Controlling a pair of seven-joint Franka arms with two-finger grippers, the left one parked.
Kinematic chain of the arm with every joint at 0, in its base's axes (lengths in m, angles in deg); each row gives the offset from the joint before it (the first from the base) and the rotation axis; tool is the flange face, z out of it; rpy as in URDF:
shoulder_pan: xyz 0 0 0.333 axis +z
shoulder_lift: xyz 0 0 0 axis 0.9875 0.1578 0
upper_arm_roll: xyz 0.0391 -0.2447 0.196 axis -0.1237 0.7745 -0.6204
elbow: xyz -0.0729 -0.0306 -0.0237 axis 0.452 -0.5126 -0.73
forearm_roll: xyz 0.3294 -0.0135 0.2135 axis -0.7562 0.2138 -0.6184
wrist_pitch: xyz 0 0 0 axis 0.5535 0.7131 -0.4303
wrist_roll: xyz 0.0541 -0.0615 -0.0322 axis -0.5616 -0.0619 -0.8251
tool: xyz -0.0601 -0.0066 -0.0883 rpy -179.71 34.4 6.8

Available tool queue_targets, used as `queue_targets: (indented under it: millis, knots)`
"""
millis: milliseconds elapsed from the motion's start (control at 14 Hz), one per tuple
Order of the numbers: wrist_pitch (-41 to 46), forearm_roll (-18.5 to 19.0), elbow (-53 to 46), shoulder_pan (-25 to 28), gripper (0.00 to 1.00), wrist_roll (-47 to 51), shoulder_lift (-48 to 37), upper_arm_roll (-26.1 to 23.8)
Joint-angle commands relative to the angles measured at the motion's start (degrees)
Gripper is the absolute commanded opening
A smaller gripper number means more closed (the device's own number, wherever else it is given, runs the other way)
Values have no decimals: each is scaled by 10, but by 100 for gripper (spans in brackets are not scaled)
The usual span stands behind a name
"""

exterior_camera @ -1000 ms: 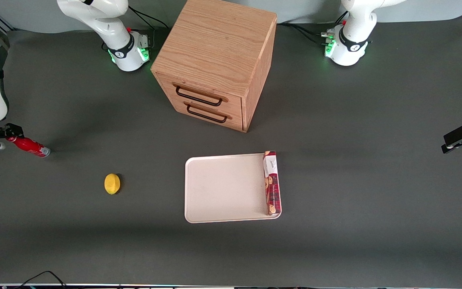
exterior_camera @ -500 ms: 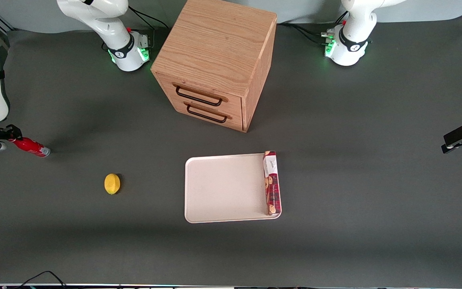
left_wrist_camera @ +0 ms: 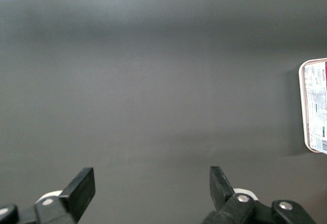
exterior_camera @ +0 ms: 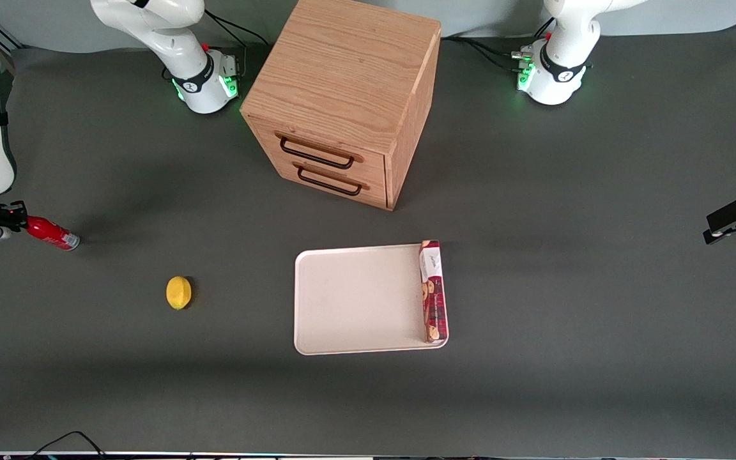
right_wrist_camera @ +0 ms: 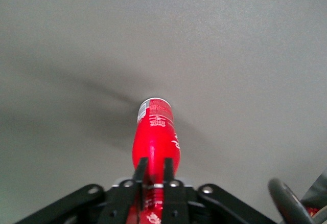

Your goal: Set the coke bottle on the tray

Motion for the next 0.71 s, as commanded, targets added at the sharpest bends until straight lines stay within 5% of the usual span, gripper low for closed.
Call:
queue_targets:
  millis: [0,143,214,286,643]
  knots:
    - [-1,-7,3,4,11,-16,-4,3]
    - [0,-7,1,4,16,-16,-4,3]
    - [0,-7,1,6,71,-9,-4,3]
    - [0,-7,1,6,86,-6,-2,3]
    - [0,-7,0,9,96,-4,-1,3]
